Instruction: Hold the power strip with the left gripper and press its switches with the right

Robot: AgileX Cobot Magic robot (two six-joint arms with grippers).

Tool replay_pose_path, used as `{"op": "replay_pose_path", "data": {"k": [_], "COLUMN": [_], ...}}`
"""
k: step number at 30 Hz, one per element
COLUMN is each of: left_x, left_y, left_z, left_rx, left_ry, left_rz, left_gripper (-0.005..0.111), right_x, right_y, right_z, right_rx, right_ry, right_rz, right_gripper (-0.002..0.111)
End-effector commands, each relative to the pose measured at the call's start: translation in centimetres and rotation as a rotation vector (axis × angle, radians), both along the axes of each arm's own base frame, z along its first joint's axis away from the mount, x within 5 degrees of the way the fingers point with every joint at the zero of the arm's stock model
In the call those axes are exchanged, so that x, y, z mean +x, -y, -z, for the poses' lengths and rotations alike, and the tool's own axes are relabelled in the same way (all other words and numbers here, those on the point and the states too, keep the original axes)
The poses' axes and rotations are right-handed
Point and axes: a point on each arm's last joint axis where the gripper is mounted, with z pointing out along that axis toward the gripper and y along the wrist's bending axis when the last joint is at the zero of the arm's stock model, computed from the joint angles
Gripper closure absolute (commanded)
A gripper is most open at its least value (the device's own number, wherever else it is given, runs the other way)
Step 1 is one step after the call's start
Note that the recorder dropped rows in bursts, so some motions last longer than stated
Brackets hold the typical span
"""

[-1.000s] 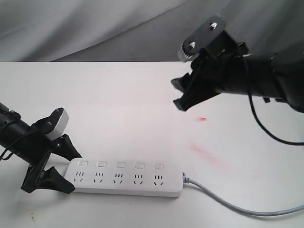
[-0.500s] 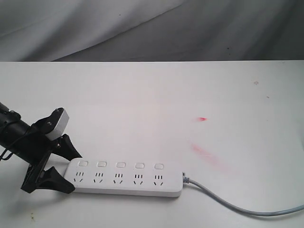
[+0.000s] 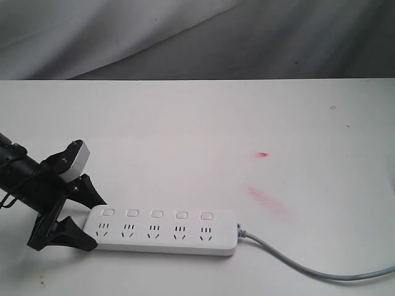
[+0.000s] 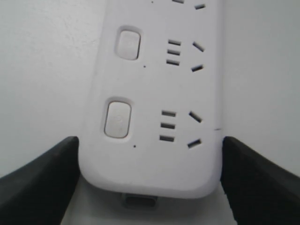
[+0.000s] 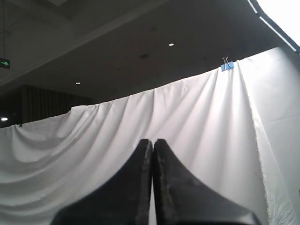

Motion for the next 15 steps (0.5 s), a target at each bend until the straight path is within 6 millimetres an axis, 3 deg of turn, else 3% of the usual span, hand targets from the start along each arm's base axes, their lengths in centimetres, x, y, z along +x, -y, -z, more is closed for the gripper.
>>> {"op": "replay_pose_path", "data": {"k": [1,15], "left_x": [-0.20,-0.20], "left_y": [-0.28,-0.28], "left_z": [0.73,0.73], "left_rx": [0.066,0.066], "left_ry": [0.008,0.008], "left_rz": [0.040,0.040], "left_gripper": [0.051,0.051], "right_x": [-0.37,-0.26], "right_y": [0.49,0.79], "right_z": [0.07,0.09], "right_rx": [0.024,0.029], "right_ry": [0.002,-0.003], "right_rz": [0.021,0.059], "right_gripper": [0.108,0.108]}}
